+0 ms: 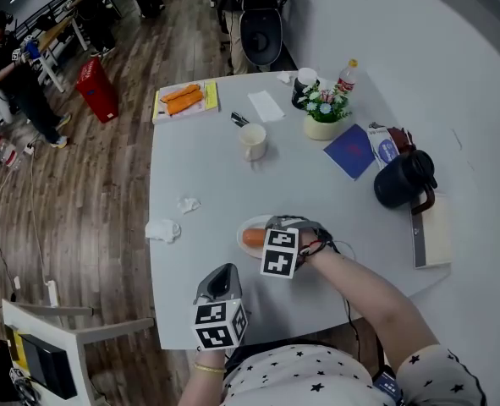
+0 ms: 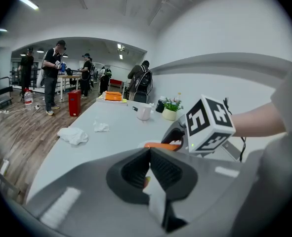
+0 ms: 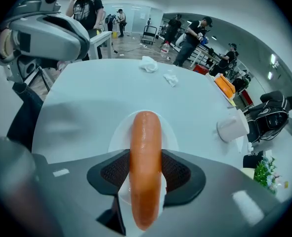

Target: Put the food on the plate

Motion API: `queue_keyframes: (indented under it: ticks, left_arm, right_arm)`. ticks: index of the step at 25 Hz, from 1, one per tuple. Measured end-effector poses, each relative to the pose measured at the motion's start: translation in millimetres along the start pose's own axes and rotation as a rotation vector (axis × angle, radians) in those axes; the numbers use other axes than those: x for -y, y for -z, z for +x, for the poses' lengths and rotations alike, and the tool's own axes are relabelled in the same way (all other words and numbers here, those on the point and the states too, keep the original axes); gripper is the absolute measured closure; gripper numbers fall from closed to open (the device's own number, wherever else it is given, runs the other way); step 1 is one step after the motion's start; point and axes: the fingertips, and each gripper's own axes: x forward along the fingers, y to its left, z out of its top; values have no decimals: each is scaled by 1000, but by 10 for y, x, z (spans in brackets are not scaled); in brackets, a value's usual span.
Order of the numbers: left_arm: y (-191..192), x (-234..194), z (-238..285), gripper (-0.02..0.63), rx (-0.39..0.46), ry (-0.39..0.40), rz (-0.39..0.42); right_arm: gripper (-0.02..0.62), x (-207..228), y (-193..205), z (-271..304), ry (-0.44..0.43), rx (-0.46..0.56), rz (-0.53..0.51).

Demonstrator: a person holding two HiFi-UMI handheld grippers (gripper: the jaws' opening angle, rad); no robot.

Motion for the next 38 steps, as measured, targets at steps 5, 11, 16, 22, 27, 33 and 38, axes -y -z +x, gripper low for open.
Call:
queue_keyframes:
  ticks: [5,11,16,22,27,33,38]
  left_arm:
    - [-4,-42,62,598,-6,-10,-12]
    - [0,20,126,598,-18,-3,-4]
    - [4,64,125,598,-19,3,4]
    - [-36,109,91,598,3,1,6]
    - [-98,243,-6,598,32,19,28]
    - [-94,538,-252,598,60,55,84]
    - [58,695,-528,598,72,60,121]
  right_arm:
    - [396,8,29,82,-9,13,0]
    - [393,25,20,85,-15,56,23]
    - [322,52,34,49,38,146,122]
    - [330,78,-96,-468,86,382,308]
    - [532,-1,-143,-1117,167,601,613]
    - [597,-366,-127,-1615,201,808,922]
    - [597,-738,-8,-1726,226,863,1088]
